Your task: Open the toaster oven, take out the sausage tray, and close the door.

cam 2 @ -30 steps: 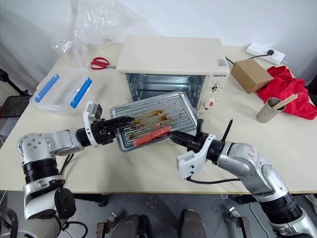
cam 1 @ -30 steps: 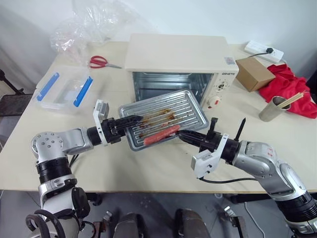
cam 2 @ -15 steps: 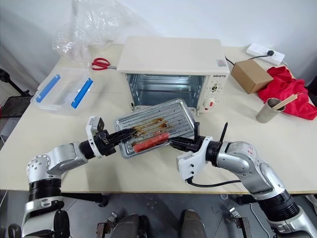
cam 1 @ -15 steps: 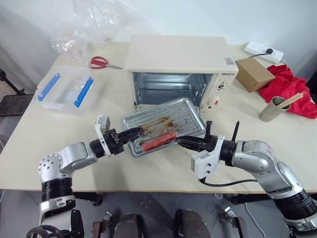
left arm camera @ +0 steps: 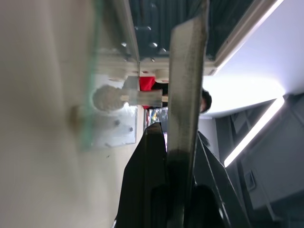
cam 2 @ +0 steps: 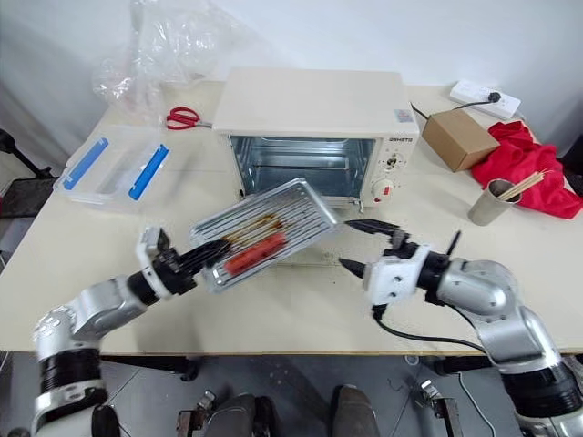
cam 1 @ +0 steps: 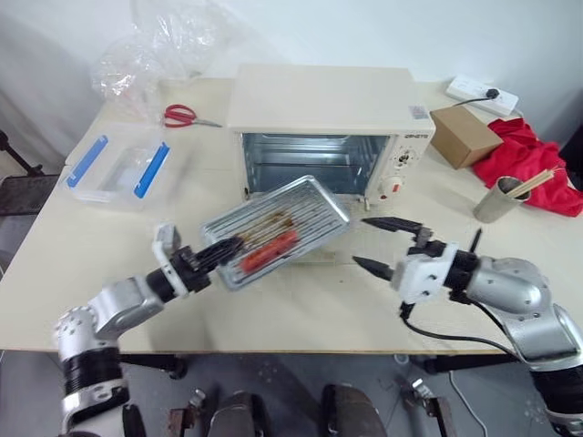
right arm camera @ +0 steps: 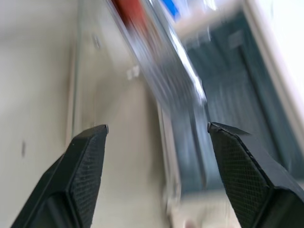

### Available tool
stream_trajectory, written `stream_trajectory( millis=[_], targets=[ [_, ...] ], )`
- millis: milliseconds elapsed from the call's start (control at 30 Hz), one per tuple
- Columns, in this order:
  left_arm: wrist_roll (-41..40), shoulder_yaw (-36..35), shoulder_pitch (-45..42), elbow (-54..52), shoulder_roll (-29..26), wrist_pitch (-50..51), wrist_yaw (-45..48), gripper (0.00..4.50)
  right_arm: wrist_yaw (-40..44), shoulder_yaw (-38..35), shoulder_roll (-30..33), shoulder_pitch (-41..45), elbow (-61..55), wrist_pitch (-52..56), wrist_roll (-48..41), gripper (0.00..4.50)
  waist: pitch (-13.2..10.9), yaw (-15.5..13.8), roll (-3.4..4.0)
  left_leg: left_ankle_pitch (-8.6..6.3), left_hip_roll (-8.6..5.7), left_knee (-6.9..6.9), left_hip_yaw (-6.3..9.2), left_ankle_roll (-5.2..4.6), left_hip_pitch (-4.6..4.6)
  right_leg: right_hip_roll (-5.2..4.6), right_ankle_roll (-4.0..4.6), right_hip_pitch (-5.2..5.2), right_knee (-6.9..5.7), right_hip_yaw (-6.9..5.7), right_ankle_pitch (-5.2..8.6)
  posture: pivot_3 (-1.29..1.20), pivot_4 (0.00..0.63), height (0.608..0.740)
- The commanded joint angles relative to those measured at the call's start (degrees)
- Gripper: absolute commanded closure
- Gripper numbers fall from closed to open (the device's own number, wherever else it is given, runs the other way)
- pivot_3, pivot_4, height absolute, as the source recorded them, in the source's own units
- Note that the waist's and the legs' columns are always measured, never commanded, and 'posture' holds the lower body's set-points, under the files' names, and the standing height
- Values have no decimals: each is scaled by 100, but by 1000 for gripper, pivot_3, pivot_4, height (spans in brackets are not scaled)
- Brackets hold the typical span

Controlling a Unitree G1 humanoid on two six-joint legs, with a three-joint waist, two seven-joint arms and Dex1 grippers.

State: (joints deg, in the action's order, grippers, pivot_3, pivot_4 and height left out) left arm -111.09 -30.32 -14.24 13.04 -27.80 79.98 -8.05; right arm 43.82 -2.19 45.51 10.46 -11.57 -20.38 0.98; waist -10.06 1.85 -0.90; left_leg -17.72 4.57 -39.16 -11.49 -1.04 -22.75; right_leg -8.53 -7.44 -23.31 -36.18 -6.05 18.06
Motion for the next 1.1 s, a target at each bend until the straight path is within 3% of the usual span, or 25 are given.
stream_trajectory(
  millis=[33, 167, 233, 533, 767, 933, 1100],
  targets=[
    [-191, -374, 320, -351, -143, -85, 592, 4500, 84, -338, -19, -22, 184, -127, -601, 959, 0, -15, 0, 0, 0, 0, -1, 1, 1, -1, 0, 0, -1, 2, 0, 0, 150, 740],
    [-191, -715, 963, -700, -154, -317, 916, 4500, 212, -424, -171, -100, 723, 131, -1034, 959, 0, -28, 0, -3, 1, -4, -4, 7, 11, -2, 3, 9, 0, 8, 2, 0, 150, 740],
    [-191, -1168, 1535, -899, -13, -501, 1151, 4500, 414, -342, -165, -198, 1200, 226, -1095, 1351, 1, -23, -1, -5, 1, -3, -2, 9, 13, -2, 4, 12, 1, 8, 2, 0, 150, 740],
    [-191, -2005, 2866, -1705, 866, -1466, 1172, 4500, 572, 1, -374, 241, 2237, 716, -899, 4382, 1, 8, 1, -10, 13, 1, -9, 23, 57, 0, 35, 38, 8, 13, 19, 0, 150, 740],
    [-191, -2190, 2721, -2053, 1557, -2307, 533, 4500, 739, 372, -588, 653, 2975, 735, -671, 4447, 12, -10, -15, -15, 12, -2, 7, 24, 60, -2, 38, 58, 20, 9, 21, 0, 150, 740],
    [-191, -2098, 2576, -2073, 1622, -2451, 284, 4500, 792, 543, -888, 995, 3310, 534, -596, 4447, 21, 39, -28, -16, 18, -1, 9, 26, 66, 3, 42, 64, 20, 4, 23, 0, 150, 740],
    [-191, -2008, 2335, -1999, 1555, -2391, 72, 4500, 1099, 421, -1243, 1111, 2825, 509, -1173, 4447, 20, 24, -27, -16, 21, -1, 10, 27, 64, 7, 44, 63, 19, 1, 24, 0, 150, 740]
  ],
)
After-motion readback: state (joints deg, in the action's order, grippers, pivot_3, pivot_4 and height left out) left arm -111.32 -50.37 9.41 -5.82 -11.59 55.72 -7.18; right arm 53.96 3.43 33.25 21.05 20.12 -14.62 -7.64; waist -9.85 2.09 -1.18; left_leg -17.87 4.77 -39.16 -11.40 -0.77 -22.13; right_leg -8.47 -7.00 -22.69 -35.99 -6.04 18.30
